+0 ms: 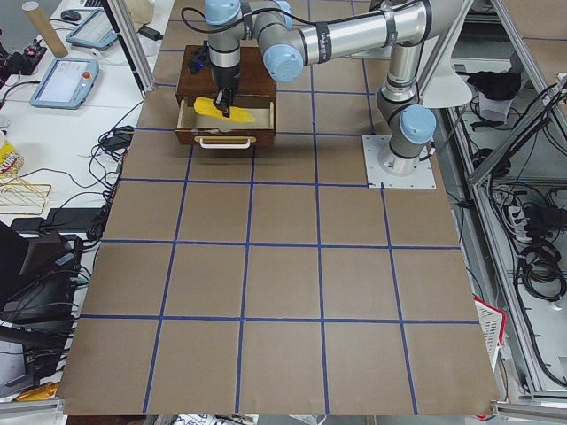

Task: Open drawer and put corn inside
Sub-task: 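Carry the corn cob over the open drawer and lower it inside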

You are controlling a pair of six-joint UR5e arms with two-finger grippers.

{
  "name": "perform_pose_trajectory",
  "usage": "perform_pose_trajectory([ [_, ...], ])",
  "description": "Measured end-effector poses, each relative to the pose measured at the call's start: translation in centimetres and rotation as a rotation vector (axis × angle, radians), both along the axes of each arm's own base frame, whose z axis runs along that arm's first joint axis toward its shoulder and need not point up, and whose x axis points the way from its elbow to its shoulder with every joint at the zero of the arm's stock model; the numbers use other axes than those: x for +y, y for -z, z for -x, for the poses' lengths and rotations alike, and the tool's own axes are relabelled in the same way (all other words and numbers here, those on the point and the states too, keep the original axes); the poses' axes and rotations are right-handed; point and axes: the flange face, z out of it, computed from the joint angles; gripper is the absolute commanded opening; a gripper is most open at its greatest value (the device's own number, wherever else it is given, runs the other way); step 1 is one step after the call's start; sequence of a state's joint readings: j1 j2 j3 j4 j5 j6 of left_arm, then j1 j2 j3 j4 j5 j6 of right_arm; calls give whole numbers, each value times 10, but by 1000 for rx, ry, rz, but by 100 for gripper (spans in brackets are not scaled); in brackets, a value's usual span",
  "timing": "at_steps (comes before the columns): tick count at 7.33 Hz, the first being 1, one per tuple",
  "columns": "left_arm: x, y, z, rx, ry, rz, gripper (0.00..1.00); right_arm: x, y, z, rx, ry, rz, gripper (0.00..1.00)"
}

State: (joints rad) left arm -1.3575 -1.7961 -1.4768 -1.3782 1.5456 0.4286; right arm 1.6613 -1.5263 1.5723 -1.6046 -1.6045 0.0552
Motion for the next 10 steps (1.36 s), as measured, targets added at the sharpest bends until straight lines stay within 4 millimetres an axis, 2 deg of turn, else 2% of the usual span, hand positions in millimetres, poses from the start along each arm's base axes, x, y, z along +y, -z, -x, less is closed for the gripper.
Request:
perform_pose_trajectory([
  [3,-11,23,10,57,-61,-29,0,0,0,0,0,0,0,100],
  [5,-17,41,25,58,-74,-57,1,0,0,0,0,0,0,100],
  [6,-19,48,32,56,-73,-68,62,0,0,0,0,0,0,100],
  [7,-20,53,36,54,-72,-77,72,0,0,0,0,0,0,100],
  [10,-22,60,37,50,-69,-84,74,0,0,0,0,0,0,100],
])
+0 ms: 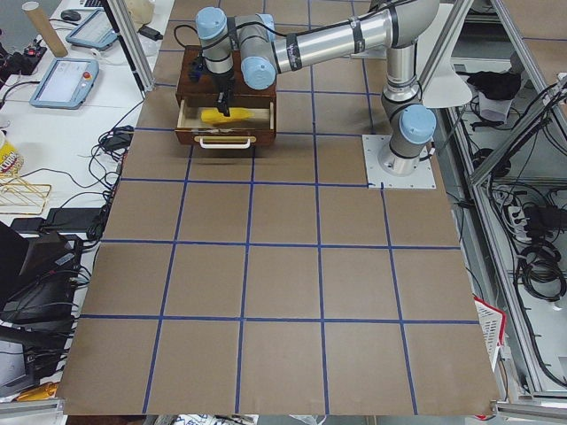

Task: Open drawer and put corn inside
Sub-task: 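Carry the corn cob over the open drawer and lower it inside, then open the left gripper and raise it away from the drawer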

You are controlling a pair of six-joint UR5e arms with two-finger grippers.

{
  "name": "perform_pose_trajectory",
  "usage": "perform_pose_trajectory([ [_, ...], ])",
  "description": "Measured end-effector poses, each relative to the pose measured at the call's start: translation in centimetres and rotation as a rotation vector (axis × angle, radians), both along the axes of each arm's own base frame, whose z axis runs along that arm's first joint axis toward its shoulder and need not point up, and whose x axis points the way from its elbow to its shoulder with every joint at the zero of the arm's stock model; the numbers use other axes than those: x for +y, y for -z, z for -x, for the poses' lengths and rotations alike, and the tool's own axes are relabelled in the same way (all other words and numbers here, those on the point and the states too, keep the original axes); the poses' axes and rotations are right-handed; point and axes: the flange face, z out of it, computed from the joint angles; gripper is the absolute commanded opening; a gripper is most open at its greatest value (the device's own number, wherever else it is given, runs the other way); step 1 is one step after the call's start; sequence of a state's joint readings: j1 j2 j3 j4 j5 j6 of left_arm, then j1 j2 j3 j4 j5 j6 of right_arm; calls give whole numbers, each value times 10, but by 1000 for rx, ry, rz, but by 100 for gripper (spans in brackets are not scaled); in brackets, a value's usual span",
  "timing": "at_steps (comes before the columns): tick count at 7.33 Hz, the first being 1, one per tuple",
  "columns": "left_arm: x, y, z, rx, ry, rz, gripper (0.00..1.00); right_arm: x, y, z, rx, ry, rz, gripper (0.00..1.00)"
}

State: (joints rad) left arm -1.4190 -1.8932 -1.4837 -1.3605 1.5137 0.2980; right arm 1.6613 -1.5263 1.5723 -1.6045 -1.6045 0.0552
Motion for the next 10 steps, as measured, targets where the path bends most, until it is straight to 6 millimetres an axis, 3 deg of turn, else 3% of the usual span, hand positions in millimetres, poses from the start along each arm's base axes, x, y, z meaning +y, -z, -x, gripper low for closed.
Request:
perform_pose_trajectory([
  [2,-1,-1,-2,-1,-3,4,77,0,0,0,0,0,0,100],
  [3,-1,-4,-3,-2,-3,8,84,0,0,0,0,0,0,100],
  [4,0,-10,-3,-5,-4,18,100,0,0,0,0,0,0,100],
  [5,2,-20,-3,-14,-4,33,100,0,0,0,0,0,0,100],
  [8,16,-83,9,-53,11,94,100,0,0,0,0,0,0,100],
  [10,47,-131,32,-55,40,95,100,0,0,0,0,0,0,100],
])
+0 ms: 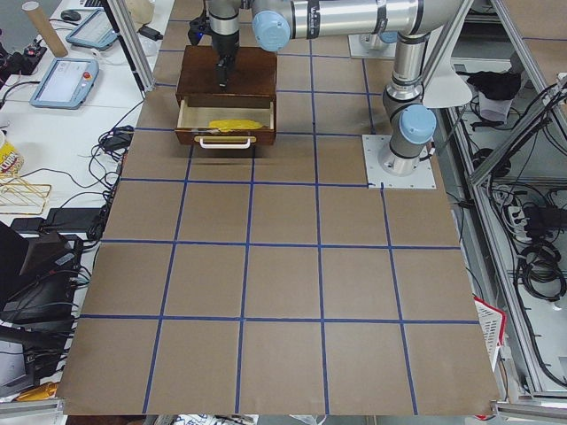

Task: Open drawer and put corn inside
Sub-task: 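Open the left gripper and raise it away from the drawer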

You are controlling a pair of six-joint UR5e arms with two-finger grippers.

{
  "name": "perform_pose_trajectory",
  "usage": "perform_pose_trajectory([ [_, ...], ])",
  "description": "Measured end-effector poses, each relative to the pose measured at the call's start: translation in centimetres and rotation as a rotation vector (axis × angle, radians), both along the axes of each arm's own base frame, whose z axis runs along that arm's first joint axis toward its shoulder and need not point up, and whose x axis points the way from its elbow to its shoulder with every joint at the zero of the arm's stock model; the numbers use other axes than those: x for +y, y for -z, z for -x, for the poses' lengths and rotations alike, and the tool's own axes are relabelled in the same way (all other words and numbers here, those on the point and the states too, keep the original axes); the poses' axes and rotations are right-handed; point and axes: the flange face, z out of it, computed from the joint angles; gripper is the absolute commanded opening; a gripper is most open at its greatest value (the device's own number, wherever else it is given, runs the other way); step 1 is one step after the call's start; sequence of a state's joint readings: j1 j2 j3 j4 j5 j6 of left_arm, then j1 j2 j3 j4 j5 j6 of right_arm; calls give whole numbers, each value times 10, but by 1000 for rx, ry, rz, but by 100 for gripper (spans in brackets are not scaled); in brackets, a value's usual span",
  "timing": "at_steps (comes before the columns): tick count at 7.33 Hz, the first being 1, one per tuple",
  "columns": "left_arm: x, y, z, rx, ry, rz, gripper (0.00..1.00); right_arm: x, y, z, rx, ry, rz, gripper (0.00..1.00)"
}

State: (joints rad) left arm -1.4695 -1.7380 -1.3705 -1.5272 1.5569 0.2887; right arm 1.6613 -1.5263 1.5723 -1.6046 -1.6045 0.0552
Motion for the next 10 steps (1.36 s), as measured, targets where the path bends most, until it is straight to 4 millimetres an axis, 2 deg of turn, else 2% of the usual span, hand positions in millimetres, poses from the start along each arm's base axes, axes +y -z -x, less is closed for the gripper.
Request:
perform_pose_trajectory([
  [2,41,-29,34,-6,56,-7,100,0,0,0,0,0,0,100],
  [4,70,-31,41,-21,64,-27,100,0,0,0,0,0,0,100],
  [6,77,-30,41,-24,38,-20,100,0,0,0,0,0,0,100],
  [10,78,-36,41,-26,27,6,100,0,0,0,0,0,0,100],
])
